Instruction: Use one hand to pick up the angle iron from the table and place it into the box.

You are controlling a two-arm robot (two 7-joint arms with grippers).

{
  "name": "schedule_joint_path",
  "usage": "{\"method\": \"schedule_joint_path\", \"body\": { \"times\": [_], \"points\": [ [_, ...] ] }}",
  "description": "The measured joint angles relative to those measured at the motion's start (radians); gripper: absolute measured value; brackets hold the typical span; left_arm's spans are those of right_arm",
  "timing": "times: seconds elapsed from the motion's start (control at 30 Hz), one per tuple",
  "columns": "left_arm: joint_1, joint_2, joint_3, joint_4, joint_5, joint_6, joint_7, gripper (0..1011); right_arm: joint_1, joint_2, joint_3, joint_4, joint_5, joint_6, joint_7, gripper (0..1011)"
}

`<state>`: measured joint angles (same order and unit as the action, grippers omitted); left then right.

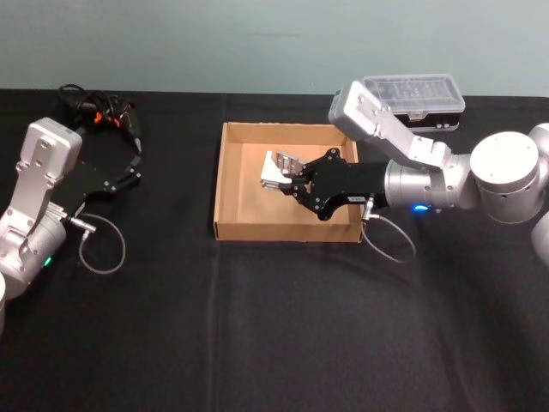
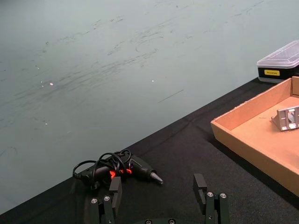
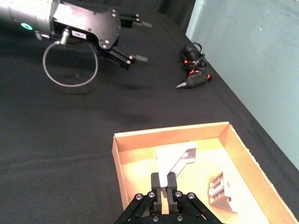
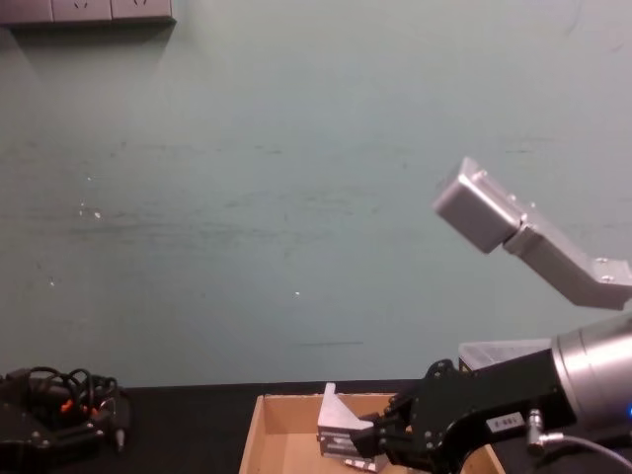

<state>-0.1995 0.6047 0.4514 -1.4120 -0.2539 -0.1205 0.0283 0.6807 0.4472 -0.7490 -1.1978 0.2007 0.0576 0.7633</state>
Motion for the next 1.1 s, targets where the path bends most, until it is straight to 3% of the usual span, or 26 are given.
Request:
{"method": "schedule_joint_path", "body": {
  "times": [0.83,1.1],
  "points": [
    [0.000,0.000,0.000,0.000,0.000,0.000,0.000,1000,0.037,-0.085,0.001,0.172,-0.036,-0.015,0.018,84],
    [0.000,0.000,0.000,0.000,0.000,0.000,0.000,1000,0.038,-0.090,0.003,0.180,-0.042,-0.019,0.022,282]
  ]
}}
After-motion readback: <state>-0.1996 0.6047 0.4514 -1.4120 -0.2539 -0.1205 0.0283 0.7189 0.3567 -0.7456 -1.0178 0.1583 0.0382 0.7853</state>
